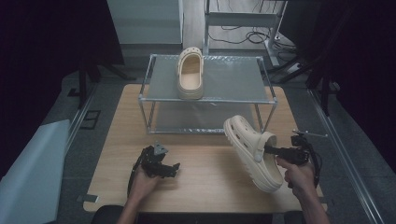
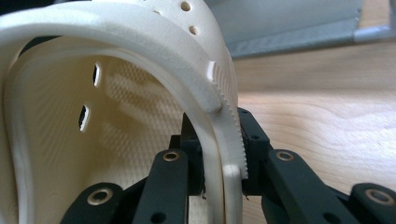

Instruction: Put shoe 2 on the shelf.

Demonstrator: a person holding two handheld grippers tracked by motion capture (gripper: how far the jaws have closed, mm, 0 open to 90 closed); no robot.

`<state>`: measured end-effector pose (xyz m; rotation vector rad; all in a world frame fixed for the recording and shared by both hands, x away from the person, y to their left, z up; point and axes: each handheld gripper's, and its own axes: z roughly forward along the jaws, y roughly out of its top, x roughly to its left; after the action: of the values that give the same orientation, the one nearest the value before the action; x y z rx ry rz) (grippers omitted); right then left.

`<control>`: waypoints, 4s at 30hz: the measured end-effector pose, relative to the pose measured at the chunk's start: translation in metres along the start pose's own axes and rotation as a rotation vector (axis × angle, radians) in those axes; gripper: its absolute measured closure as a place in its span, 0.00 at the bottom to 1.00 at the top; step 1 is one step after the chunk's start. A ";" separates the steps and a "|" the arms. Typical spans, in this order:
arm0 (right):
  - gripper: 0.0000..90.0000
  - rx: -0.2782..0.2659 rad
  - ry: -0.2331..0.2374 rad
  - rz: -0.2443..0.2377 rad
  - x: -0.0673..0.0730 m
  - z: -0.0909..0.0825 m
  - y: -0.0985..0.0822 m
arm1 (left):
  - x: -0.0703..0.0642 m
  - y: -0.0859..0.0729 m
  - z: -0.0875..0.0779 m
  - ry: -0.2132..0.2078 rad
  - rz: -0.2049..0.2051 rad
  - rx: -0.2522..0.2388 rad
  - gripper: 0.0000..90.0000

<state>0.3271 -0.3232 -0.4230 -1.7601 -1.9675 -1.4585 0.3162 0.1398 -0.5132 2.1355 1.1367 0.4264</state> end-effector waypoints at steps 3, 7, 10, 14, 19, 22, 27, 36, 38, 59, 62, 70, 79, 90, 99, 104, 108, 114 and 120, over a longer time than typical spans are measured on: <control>0.85 -0.005 0.022 0.002 0.006 -0.004 0.006 | 0.000 0.000 0.000 -0.001 -0.001 0.004 0.00; 0.85 -0.010 0.035 -0.007 0.017 -0.011 0.017 | -0.001 0.000 0.001 -0.004 -0.001 0.005 0.00; 0.85 -0.013 0.043 -0.009 0.022 -0.014 0.021 | -0.001 0.000 0.002 -0.005 0.000 0.005 0.00; 0.85 -0.015 0.066 0.000 0.031 -0.019 0.032 | -0.001 0.000 0.002 -0.006 -0.001 0.006 0.00; 0.85 -0.028 0.094 0.020 0.040 -0.023 0.047 | 0.000 0.000 0.001 -0.008 -0.003 0.008 0.00; 0.85 -0.033 0.100 0.025 0.044 -0.023 0.057 | 0.000 0.000 0.001 -0.005 -0.005 0.008 0.00; 0.85 -0.044 0.106 0.052 0.049 -0.021 0.071 | 0.001 0.000 0.001 -0.006 -0.009 0.009 0.00; 0.85 -0.074 0.105 0.088 0.058 -0.013 0.096 | 0.002 0.000 0.000 -0.009 -0.010 0.007 0.00; 0.85 -0.085 0.104 0.093 0.060 -0.011 0.101 | 0.002 0.000 0.000 -0.009 -0.013 0.007 0.00; 0.85 -0.174 0.009 0.192 0.068 0.025 0.150 | 0.004 -0.001 0.000 -0.018 -0.021 0.015 0.00; 0.85 -0.193 -0.002 0.213 0.070 0.031 0.157 | 0.004 -0.001 0.000 -0.019 -0.023 0.017 0.00; 0.85 -0.230 -0.048 0.243 0.077 0.052 0.175 | 0.004 -0.001 0.000 -0.021 -0.021 0.018 0.00; 0.85 -0.262 -0.117 0.252 0.085 0.078 0.193 | 0.005 -0.001 -0.001 -0.026 -0.026 0.012 0.00; 0.84 -0.295 -0.219 0.281 0.091 0.115 0.210 | 0.003 -0.001 0.001 -0.035 -0.026 0.011 0.00; 0.84 -0.325 -0.305 0.259 0.097 0.136 0.220 | 0.002 -0.001 0.001 -0.045 -0.021 0.016 0.00; 0.83 -0.336 -0.334 0.232 0.100 0.146 0.222 | 0.002 -0.002 0.002 -0.050 -0.012 0.021 0.00; 0.77 -0.344 -0.336 0.228 0.104 0.151 0.223 | 0.001 -0.002 0.003 -0.060 -0.008 0.028 0.00; 0.63 -0.356 -0.331 0.199 0.113 0.160 0.223 | 0.000 -0.002 0.003 -0.059 -0.006 0.029 0.00; 0.52 -0.372 -0.316 0.188 0.120 0.167 0.221 | 0.001 -0.002 0.003 -0.065 -0.012 0.024 0.00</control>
<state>0.5508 -0.1546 -0.3108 -2.3913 -1.6687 -1.6467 0.3168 0.1404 -0.5166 2.1462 1.1229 0.3368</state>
